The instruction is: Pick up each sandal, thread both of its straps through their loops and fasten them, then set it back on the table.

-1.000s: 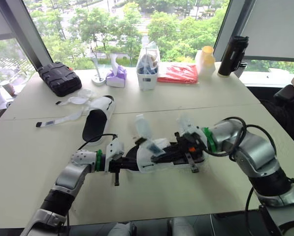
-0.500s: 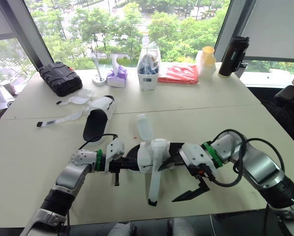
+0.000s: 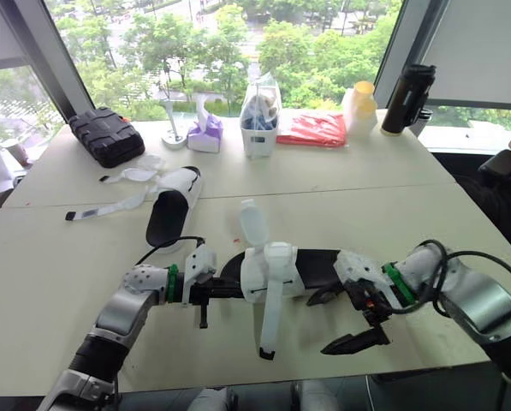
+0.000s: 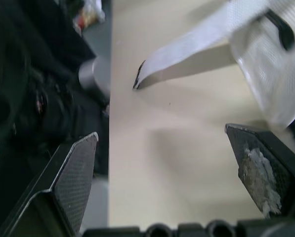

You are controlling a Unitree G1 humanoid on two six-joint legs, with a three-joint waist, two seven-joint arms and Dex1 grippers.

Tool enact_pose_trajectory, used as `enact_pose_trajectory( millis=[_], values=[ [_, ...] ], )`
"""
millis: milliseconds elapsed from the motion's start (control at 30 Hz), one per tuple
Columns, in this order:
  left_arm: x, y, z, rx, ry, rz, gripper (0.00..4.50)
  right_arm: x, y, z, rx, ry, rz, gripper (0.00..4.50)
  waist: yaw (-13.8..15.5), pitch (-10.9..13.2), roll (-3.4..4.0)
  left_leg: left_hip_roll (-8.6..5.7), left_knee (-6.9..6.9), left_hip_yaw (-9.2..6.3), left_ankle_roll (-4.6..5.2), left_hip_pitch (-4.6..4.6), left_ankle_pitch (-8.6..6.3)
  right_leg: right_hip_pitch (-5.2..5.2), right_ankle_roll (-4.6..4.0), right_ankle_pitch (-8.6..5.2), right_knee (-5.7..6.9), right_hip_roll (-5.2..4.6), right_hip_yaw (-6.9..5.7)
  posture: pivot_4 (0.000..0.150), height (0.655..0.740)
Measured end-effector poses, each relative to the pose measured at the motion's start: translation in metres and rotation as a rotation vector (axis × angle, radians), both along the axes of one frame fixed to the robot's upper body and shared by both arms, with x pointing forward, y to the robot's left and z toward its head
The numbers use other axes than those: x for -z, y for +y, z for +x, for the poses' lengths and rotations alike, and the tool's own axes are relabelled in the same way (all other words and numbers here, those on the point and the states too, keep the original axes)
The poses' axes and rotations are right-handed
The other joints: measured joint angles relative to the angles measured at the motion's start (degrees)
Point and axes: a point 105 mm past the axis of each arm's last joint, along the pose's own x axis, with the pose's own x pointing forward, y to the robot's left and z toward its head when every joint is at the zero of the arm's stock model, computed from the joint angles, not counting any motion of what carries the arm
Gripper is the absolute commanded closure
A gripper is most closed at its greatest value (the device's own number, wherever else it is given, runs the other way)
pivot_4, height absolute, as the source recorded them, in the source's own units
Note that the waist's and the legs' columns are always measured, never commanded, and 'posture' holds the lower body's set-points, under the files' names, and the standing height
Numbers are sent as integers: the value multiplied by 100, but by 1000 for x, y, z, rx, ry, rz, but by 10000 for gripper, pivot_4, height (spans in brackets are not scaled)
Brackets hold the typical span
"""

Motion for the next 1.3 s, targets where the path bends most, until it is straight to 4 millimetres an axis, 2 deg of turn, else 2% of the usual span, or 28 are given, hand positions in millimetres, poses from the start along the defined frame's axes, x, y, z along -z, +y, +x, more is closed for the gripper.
enact_pose_trajectory(
  millis=[400,433,467,700,867,967,1000,1133,1167,1233,1300],
  values=[
    [2,-6,-4,11,3,-12,45000,17,46,5,205,229,154,186,94,-3,2,-3,8,0,8,-2,-5,4,2,2,-7,0,0,1500,7400],
    [2,-6,-4,10,3,-14,45000,18,49,4,213,242,155,5430,97,-3,2,-4,9,0,8,-2,-5,6,2,2,-7,0,0,1500,7400],
    [2,-6,-4,9,4,-15,45000,19,50,4,223,249,153,8692,98,-3,2,-5,10,-1,10,-2,-6,7,3,2,-8,0,0,1500,7400],
    [2,-7,-1,12,6,-15,45000,22,62,3,244,281,174,44376,97,-4,2,-6,15,-1,12,-1,-7,13,8,5,-8,0,-1,1500,7400],
    [2,-7,0,16,3,-15,45000,21,61,2,245,283,172,44376,96,-5,3,-7,21,-2,13,0,-7,16,10,6,-9,0,-1,1500,7400],
    [2,-7,0,17,3,-14,45000,10,57,2,217,262,169,44376,94,-5,3,-7,23,-1,13,-1,-7,17,12,7,-9,0,-1,1500,7400],
    [2,-7,1,17,1,-14,45000,1,54,4,197,254,168,44376,90,-3,6,-7,25,1,13,-1,-7,17,13,8,-9,0,0,1500,7400],
    [2,-6,3,18,2,-12,45000,-74,51,23,96,73,193,44376,91,-5,12,-4,26,-1,13,1,-7,21,18,10,-10,2,-7,1500,7400],
    [2,-7,2,18,2,-13,45000,-84,52,26,80,51,201,44376,97,-13,4,-3,26,-4,14,1,-8,27,18,10,-12,3,-18,1500,7400],
    [2,-7,2,21,0,-14,45000,-90,53,34,71,90,199,44376,95,-16,-1,-5,26,-7,16,-2,-9,26,17,10,-15,1,-19,1500,7400],
    [2,-7,2,24,-3,-15,45000,-87,53,41,75,137,189,44376,93,-16,0,-7,26,-9,19,-4,-11,24,17,11,-18,-3,-18,1500,7400]
  ],
)
